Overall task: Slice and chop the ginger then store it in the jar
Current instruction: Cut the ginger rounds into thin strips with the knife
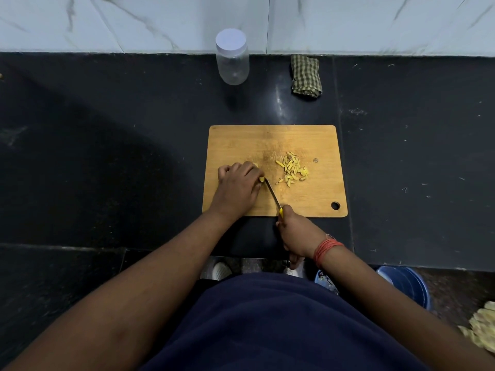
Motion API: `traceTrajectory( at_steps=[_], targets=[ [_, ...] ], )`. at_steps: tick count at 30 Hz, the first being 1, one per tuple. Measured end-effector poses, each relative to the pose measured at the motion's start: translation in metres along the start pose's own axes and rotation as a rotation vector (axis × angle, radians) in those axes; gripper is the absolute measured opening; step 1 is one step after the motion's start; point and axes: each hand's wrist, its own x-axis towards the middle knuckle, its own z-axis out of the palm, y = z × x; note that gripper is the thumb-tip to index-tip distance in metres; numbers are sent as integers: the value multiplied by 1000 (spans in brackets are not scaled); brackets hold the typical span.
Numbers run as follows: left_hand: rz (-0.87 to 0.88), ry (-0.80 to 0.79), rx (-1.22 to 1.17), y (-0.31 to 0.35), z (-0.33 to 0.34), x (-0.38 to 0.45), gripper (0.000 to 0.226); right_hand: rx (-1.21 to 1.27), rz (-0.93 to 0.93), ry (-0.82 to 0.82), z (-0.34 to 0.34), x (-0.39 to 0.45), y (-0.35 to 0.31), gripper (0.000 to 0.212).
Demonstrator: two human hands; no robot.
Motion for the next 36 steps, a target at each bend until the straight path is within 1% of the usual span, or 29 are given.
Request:
traceTrajectory(
  at_steps=[2,5,7,10,14,19,23,25,30,33,36],
  targets=[
    [37,17,9,-1,0,0,13,12,8,-6,-1,0,0,34],
    [74,41,29,-4,1,2,7,97,22,-8,-4,-3,-2,27],
    [84,47,33,-4,0,4,6,164,27,15,-5,-3,-5,26],
    [79,46,32,-3,-2,5,6,179,10,37,-6,0,-11,20],
    [69,48,49,-3,-1,5,8,249,36,6,-6,3,-23,10],
    [52,67,49,-3,1,4,8,231,79,-2,-1,9,-28,12],
    [44,73,27,-2,4,2,7,222,107,-6,2,11,-28,21],
    [42,69,22,-2,3,2,6,207,108,17,3,12,-29,25],
    [43,72,29,-1,4,2,5,121,59,120,4,7,-31,15],
    [36,70,32,-1,4,2,5,82,62,122,4,4,-30,15],
    [27,63,40,-1,4,2,7,140,84,91,5,6,-32,17]
  ],
)
